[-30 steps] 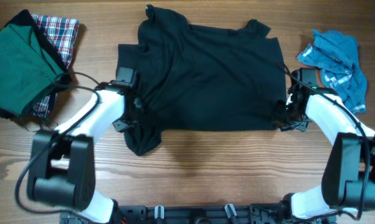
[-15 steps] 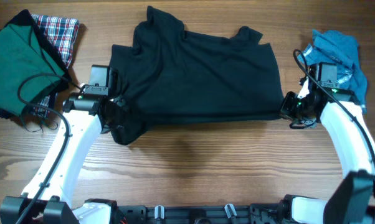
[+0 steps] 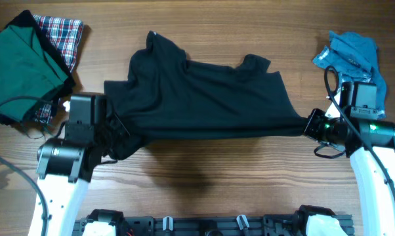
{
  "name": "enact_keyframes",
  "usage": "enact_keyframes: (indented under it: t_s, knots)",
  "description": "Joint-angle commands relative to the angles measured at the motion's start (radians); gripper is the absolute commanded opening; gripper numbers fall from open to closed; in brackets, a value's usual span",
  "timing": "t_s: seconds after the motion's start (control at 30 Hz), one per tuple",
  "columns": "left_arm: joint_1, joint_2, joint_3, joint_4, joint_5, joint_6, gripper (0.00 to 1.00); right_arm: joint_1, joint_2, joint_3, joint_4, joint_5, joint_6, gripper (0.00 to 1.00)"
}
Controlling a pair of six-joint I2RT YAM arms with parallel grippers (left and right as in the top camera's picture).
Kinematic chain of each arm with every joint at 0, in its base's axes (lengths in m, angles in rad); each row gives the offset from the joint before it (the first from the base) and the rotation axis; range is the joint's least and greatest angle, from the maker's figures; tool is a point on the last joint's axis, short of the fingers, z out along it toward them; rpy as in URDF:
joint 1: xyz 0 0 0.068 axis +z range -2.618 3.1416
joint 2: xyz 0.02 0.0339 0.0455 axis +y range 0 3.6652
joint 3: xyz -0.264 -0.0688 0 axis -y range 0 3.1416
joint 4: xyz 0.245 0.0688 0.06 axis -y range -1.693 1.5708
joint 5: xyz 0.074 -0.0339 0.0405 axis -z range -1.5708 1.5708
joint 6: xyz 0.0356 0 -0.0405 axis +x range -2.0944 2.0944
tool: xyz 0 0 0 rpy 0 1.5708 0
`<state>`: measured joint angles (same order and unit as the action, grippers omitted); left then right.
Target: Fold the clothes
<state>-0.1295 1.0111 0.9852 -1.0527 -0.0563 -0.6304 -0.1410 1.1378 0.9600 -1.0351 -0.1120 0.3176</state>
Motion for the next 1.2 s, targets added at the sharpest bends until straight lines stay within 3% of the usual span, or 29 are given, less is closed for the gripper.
enact_keyframes:
  t_s: [0.0, 0.27, 0.5, 0.93, 0.97, 1.0, 1.03, 1.1, 1.17]
  knots:
    - [-0.026, -0.033, -0.003, 0.003, -0.081, 0.001, 0.04, -0.007, -0.022, 0.017, 0.042, 0.011, 0.007, 0.04]
    - [-0.026, 0.199, -0.003, 0.109, -0.14, 0.001, 0.04, -0.007, 0.163, 0.015, 0.213, -0.013, -0.031, 0.04]
    - [-0.026, 0.42, -0.003, 0.317, -0.14, 0.002, 0.04, -0.007, 0.373, 0.015, 0.383, -0.073, -0.046, 0.04]
    - [-0.026, 0.584, -0.003, 0.501, -0.155, 0.024, 0.04, 0.058, 0.51, 0.015, 0.566, -0.099, -0.044, 0.05]
    - [-0.026, 0.589, -0.003, 0.505, -0.155, 0.024, 0.15, 0.061, 0.51, 0.015, 0.567, -0.098, -0.036, 0.32]
    - [-0.026, 0.589, -0.003, 0.507, -0.155, 0.024, 0.25, 0.063, 0.51, 0.015, 0.566, -0.095, -0.029, 0.46]
    - [-0.026, 0.589, -0.003, 0.509, -0.156, 0.024, 0.48, 0.063, 0.51, 0.015, 0.566, -0.095, -0.029, 0.56]
    - [-0.026, 0.589, -0.003, 0.512, -0.168, 0.024, 0.83, 0.063, 0.51, 0.015, 0.566, -0.095, -0.029, 0.66]
    - [-0.026, 0.589, -0.003, 0.512, -0.19, 0.024, 0.92, 0.063, 0.51, 0.015, 0.565, -0.091, -0.03, 0.66]
